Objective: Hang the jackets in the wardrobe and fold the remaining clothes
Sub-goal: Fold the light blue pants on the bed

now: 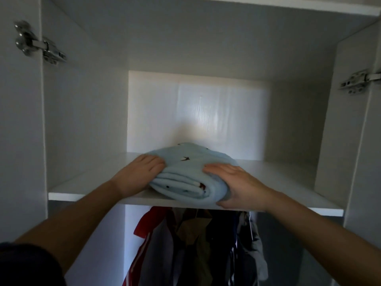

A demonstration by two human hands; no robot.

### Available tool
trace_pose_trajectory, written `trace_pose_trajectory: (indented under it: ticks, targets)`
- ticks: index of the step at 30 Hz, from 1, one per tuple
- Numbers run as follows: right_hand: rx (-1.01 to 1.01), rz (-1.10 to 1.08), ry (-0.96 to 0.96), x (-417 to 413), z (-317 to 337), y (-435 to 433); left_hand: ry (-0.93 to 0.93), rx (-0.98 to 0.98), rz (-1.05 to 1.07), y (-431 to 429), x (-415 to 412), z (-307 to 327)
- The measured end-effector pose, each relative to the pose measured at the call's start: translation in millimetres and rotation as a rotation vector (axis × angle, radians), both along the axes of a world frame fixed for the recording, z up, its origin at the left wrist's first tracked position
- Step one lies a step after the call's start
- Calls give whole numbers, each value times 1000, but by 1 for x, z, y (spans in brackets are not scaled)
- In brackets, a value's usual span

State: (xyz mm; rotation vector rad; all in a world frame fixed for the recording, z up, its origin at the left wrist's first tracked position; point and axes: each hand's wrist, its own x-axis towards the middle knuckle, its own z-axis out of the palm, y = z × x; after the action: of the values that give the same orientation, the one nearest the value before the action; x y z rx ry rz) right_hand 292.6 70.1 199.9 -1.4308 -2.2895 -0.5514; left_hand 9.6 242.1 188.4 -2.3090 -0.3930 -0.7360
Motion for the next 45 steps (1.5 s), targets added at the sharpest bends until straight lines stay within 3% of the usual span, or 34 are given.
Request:
trace_pose_trajectory:
  ticks: [3, 8, 11, 12, 14, 16, 19, 21, 26, 35, 40, 45]
  targets:
    - [-60, -69, 35, 26, 8, 6, 16, 70, 70, -2, 0, 1]
    - [23, -16, 10, 22, 1, 18, -135, -240, 414, -31, 10, 11]
    - [15, 57, 86, 16, 0, 24, -503, -442, 39, -72, 28, 24]
    - [-4, 61, 98, 20, 2, 26, -477, -455, -20, -88, 38, 29]
    - [-73, -2, 57, 35, 7, 30, -231, -473, 44, -111, 59, 30]
    - [-169, -155, -21, 54, 12, 35, 17, -409, 268, -107, 70, 23]
    - [-244, -184, 11, 62, 16, 47, 141, -331, 561, -78, 56, 27]
    - [-240, -123, 8, 47, 20, 63, 162, -304, 715, -54, 48, 27]
    - [-408, -125, -85, 2, 17, 129, 136, -442, 757, 13, 38, 18]
    - [-367, -80, -119, -74, 13, 306, 241, -486, 929, 186, -27, 20]
    - [-336, -103, -73, -95, 3, 391, 349, -337, 1032, 267, -41, 19]
    - [-324, -149, -25, -83, -5, 429, 314, -308, 994, 308, -29, 10]
